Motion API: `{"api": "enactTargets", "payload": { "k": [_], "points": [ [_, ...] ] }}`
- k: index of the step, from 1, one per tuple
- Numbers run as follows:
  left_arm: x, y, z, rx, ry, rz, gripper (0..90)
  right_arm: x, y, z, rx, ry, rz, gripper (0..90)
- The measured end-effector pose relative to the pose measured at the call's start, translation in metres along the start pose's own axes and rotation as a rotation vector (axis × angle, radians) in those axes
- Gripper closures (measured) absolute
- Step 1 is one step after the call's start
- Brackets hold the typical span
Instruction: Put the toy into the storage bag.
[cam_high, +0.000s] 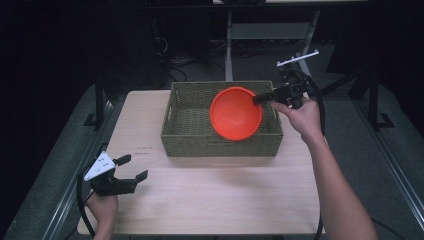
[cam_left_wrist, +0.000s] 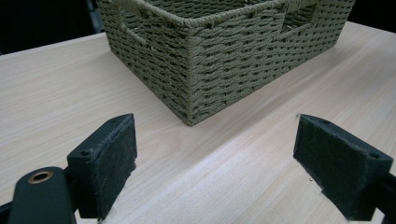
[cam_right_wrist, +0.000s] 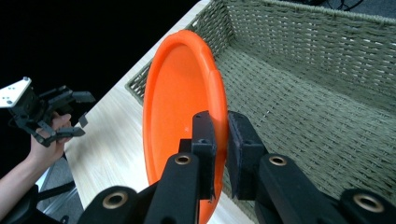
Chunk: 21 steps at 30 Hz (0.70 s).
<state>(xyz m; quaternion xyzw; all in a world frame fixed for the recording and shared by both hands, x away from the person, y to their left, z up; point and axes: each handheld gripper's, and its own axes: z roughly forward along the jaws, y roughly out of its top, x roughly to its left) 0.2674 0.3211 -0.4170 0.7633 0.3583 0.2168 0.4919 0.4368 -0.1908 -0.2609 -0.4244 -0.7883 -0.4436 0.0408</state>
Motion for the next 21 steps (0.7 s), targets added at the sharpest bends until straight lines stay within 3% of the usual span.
{"api": "enactTargets", "payload": {
  "k": [11,21],
  "points": [
    [0.000,0.000,0.001,-0.002,-0.003,0.004,12.6,-0.010,0.012,0.006,-0.014,-0.005,0.032,81.9],
    [-0.001,0.000,0.001,0.002,-0.003,0.009,12.7,-0.028,0.014,0.013,-0.026,-0.011,0.086,81.9]
  ]
}}
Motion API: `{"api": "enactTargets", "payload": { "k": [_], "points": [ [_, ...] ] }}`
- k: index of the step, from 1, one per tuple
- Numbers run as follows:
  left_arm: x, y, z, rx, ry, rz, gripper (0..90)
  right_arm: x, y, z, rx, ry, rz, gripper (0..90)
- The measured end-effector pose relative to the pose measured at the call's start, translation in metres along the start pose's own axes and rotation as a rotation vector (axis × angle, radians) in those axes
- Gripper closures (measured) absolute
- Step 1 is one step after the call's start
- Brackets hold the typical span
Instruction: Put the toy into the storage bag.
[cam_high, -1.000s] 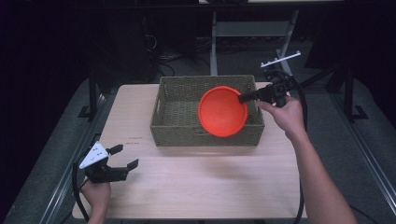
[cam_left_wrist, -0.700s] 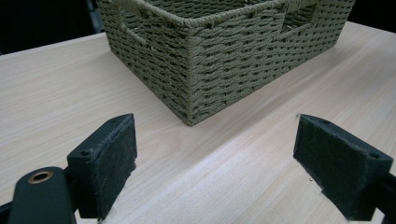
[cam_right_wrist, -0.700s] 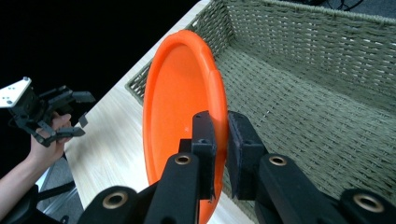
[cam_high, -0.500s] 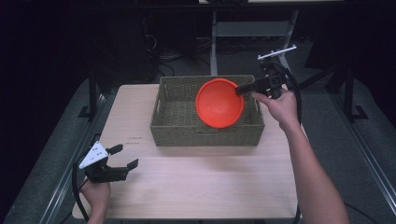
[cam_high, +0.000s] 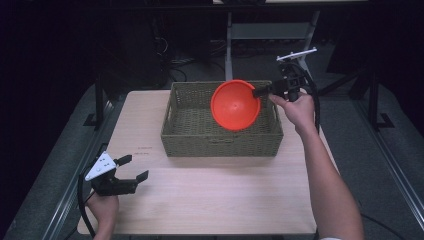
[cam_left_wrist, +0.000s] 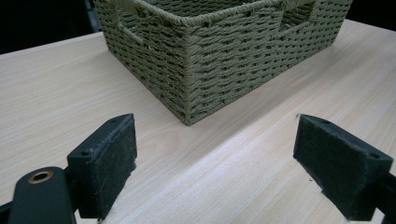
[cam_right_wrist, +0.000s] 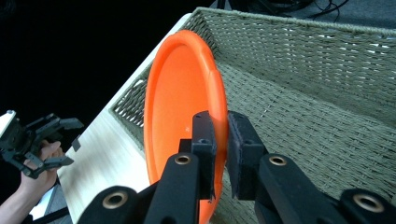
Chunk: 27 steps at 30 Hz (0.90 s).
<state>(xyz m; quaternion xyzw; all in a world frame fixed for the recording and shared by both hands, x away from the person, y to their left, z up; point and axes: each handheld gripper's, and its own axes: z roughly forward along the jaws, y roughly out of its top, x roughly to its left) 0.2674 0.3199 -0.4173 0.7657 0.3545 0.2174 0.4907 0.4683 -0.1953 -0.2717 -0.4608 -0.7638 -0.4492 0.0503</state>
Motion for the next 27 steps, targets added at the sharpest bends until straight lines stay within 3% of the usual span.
{"api": "enactTargets", "payload": {
  "k": [12,27],
  "points": [
    [0.000,0.000,0.000,0.004,-0.003,0.003,12.6,-0.021,0.003,0.015,-0.022,-0.002,0.071,81.9],
    [0.000,0.000,0.000,0.000,-0.001,-0.002,12.6,-0.043,0.003,0.035,-0.004,-0.044,0.139,81.9]
  ]
}}
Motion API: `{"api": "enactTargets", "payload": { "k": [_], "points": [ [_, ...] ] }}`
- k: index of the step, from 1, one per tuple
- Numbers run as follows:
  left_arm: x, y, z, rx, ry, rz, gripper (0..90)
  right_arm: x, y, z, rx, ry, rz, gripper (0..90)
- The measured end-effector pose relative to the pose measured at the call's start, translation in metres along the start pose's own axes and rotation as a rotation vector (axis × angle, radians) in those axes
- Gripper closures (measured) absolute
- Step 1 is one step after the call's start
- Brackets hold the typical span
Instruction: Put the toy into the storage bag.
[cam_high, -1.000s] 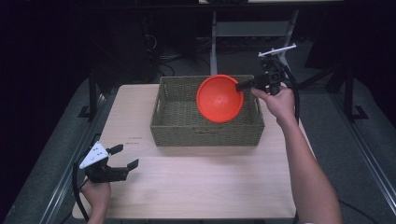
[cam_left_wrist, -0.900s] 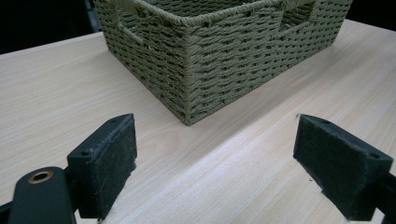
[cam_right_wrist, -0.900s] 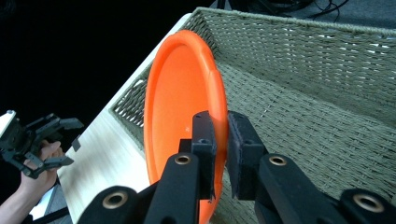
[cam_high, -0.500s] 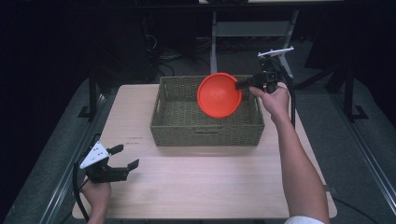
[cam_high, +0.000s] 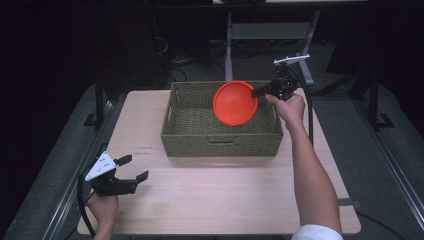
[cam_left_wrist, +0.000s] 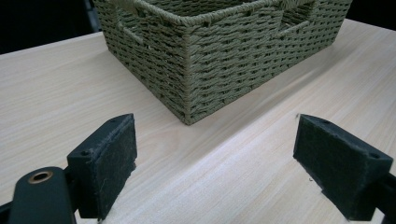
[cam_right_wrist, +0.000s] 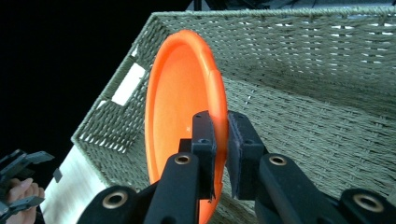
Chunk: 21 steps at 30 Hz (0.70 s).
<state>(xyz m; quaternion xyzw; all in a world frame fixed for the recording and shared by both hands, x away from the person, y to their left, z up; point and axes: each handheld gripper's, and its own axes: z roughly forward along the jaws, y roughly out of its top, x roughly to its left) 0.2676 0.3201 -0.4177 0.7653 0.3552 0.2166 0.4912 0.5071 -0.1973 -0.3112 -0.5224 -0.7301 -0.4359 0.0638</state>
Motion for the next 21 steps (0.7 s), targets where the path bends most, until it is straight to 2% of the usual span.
{"api": "enactTargets", "payload": {
  "k": [9,21],
  "points": [
    [0.000,0.000,0.000,0.001,0.000,0.002,12.6,-0.002,-0.001,0.012,0.030,-0.014,0.014,81.8],
    [-0.001,0.000,0.000,0.002,-0.001,0.005,12.7,-0.002,-0.003,0.029,0.065,-0.037,0.010,81.8]
  ]
}}
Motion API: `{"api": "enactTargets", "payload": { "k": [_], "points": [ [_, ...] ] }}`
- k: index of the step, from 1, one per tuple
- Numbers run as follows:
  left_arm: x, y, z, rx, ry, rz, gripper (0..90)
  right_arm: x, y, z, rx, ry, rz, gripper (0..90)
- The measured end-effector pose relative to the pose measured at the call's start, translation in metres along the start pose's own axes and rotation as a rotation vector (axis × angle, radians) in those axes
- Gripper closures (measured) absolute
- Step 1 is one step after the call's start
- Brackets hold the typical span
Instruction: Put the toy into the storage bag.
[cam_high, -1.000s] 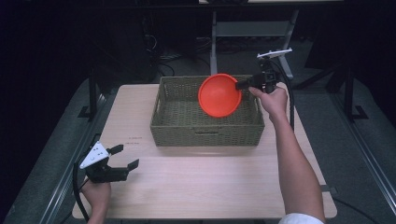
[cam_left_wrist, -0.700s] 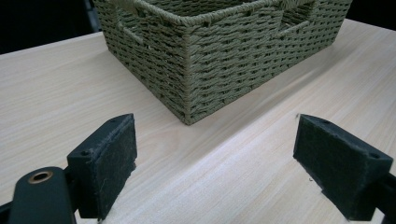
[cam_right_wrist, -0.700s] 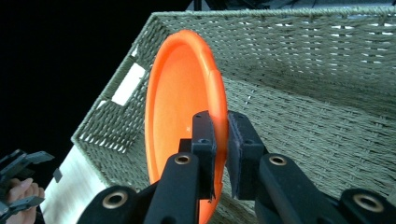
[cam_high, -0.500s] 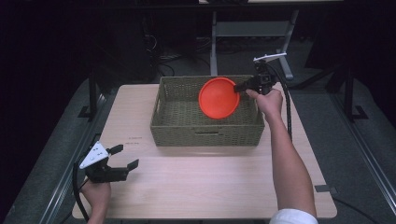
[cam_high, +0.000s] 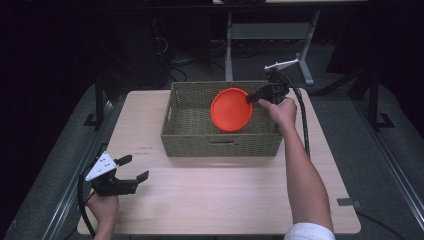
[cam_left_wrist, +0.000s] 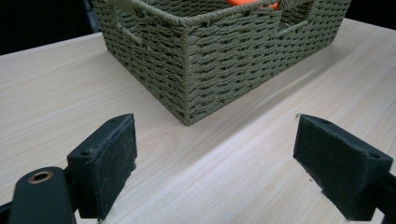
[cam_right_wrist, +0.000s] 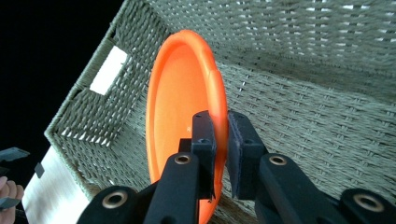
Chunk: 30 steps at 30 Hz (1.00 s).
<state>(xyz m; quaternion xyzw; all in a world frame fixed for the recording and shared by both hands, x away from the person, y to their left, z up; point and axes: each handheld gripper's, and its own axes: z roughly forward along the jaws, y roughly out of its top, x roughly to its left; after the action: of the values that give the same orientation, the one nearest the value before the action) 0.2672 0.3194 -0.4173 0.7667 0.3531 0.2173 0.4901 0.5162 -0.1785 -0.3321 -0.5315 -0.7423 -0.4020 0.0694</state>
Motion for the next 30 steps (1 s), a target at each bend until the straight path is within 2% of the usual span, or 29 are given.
{"api": "enactTargets", "payload": {
  "k": [11,16,25,30],
  "points": [
    [0.000,0.000,0.000,-0.001,0.000,0.000,12.6,-0.006,-0.007,0.015,0.033,-0.014,0.009,81.8],
    [-0.001,0.000,0.001,-0.001,0.000,0.001,12.6,-0.007,-0.010,0.020,0.063,-0.036,0.000,81.7],
    [0.000,0.000,0.000,0.003,0.001,-0.001,12.6,-0.004,-0.011,0.032,0.104,-0.041,-0.011,81.6],
    [0.001,0.000,0.001,-0.005,0.005,-0.007,12.6,-0.008,-0.011,0.038,0.136,-0.055,-0.009,81.5]
  ]
}}
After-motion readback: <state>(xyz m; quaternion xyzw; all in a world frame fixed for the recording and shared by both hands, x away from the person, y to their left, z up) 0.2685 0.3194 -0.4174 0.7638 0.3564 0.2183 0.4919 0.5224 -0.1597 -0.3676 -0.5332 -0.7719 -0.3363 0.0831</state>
